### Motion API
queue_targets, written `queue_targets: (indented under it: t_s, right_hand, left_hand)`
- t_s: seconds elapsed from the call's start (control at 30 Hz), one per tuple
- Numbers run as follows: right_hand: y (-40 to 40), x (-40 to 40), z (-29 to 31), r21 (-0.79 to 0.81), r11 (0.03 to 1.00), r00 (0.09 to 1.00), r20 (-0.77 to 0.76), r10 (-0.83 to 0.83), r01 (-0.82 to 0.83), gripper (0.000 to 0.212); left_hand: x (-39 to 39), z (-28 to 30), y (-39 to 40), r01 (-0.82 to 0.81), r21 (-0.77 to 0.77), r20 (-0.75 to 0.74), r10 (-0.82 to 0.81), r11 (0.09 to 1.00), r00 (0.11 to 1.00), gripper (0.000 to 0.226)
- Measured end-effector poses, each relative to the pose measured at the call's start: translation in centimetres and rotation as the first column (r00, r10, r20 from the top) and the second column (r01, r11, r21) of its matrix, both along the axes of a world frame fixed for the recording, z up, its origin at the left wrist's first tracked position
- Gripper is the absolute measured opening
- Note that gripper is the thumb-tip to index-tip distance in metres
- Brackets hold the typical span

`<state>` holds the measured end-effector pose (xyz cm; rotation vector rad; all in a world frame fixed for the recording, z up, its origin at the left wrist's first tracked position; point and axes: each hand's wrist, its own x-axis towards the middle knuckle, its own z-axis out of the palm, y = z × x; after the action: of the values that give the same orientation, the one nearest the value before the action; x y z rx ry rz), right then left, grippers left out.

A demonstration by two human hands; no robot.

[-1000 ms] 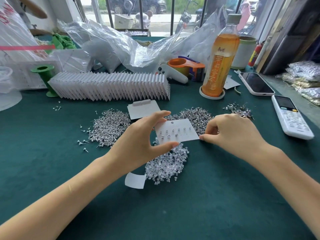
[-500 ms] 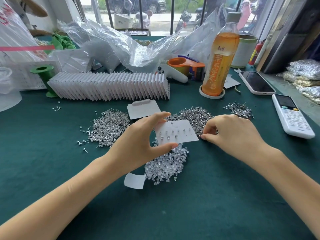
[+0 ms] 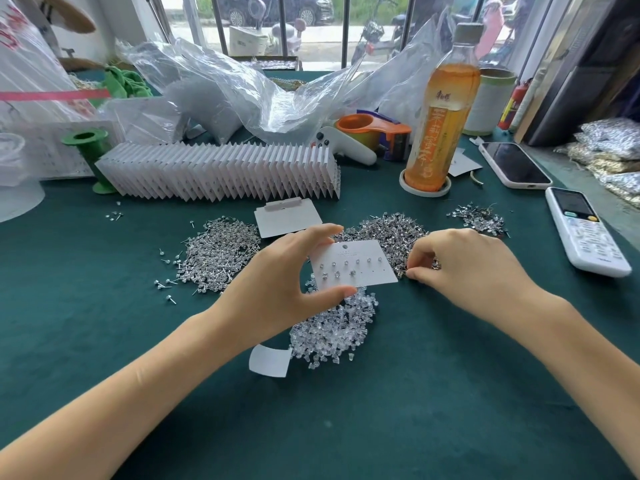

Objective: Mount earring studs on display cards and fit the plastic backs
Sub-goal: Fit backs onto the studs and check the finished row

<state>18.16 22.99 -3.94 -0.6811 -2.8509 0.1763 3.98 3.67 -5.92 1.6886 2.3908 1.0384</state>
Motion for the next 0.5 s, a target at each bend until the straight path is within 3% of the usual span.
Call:
queue_targets:
  t_s: [0.27,0.4,0.5]
  right_hand:
    - [0.7,0.6,2.0,-0.323,0.931,0.972,-0.212,0.105,-0.171,0.019]
    - [-0.9,0.5,2.1,-0.375,0.891,0.935,-0.331,0.13,-0.257,0.016]
    - [-2.3,0.3,1.7,-0.318,0.899,0.917,-0.355,0.182,-0.301,0.015]
  left_hand:
    - [0.1,0.0,0.1,0.01,0.002,-0.005,-0.01,1.0,1.0,0.077]
    - [0.2,0.1,0.1,0.013,-0.002,0.009,-0.013,1.0,1.0,0.076]
    - [0.3,0.1,0.1,0.014,0.0,0.005,-0.014,1.0,1.0,0.076]
